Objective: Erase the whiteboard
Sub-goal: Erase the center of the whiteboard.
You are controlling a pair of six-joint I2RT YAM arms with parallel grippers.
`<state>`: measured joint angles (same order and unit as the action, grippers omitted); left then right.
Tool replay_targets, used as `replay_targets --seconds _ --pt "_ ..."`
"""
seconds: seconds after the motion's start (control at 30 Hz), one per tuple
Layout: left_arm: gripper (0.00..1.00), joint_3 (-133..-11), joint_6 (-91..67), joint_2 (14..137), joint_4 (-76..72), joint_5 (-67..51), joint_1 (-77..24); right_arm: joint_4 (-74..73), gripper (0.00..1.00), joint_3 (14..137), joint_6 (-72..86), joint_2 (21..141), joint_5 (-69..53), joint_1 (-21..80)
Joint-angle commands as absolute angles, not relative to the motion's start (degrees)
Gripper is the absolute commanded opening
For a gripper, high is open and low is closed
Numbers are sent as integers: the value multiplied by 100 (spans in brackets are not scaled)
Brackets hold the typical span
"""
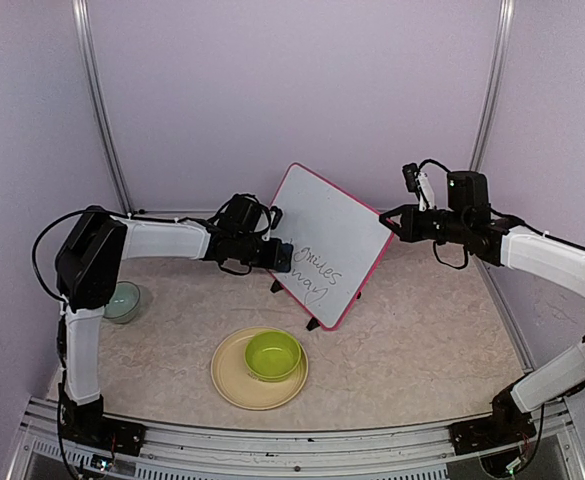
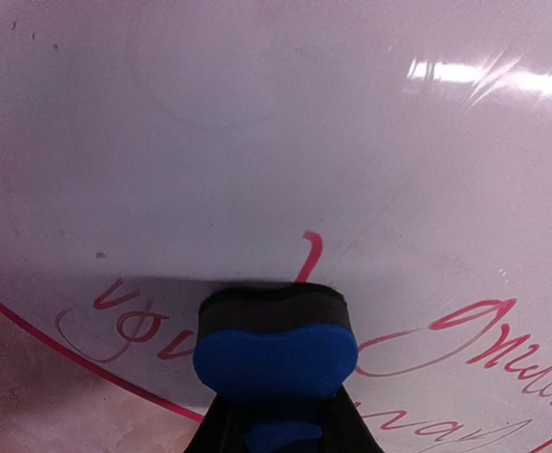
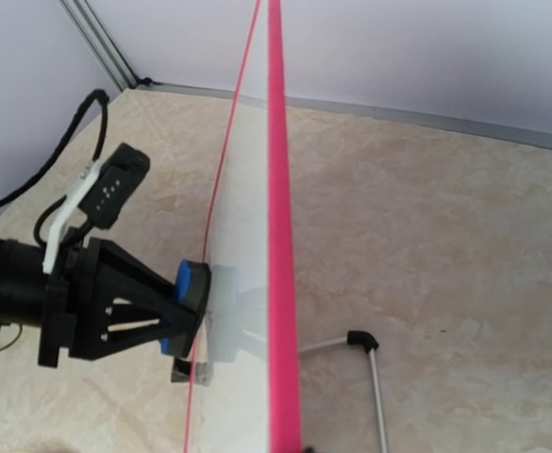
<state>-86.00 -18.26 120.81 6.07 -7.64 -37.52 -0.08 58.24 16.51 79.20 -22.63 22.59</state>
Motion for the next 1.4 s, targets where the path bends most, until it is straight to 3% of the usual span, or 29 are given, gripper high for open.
replay_targets --seconds 0.0,0.27,0.67,1.13,1.23,1.37 --pt "2 -9231 -1798 12290 284 -1124 -3743 -362 0 5781 1066 8095 -3371 2575" --pt "2 -9481 -1771 12340 398 -1116 -3753 -374 0 5777 1065 8117 -3397 2584" --pt "2 -7620 -2082 12119 -509 -1198 -3727 -416 0 5804 1064 8053 -3340 2584" --pt "2 -7512 -1989 11554 -567 -1110 -3705 -632 0 5990 958 8077 -3322 2602" --pt "2 -7522 -1959 11357 -546 -1090 -3709 -624 7 6037 939 8254 -3583 2602" --pt "2 -7376 -1947 11153 -549 -1034 -3762 -595 8 6038 983 8409 -3718 2602"
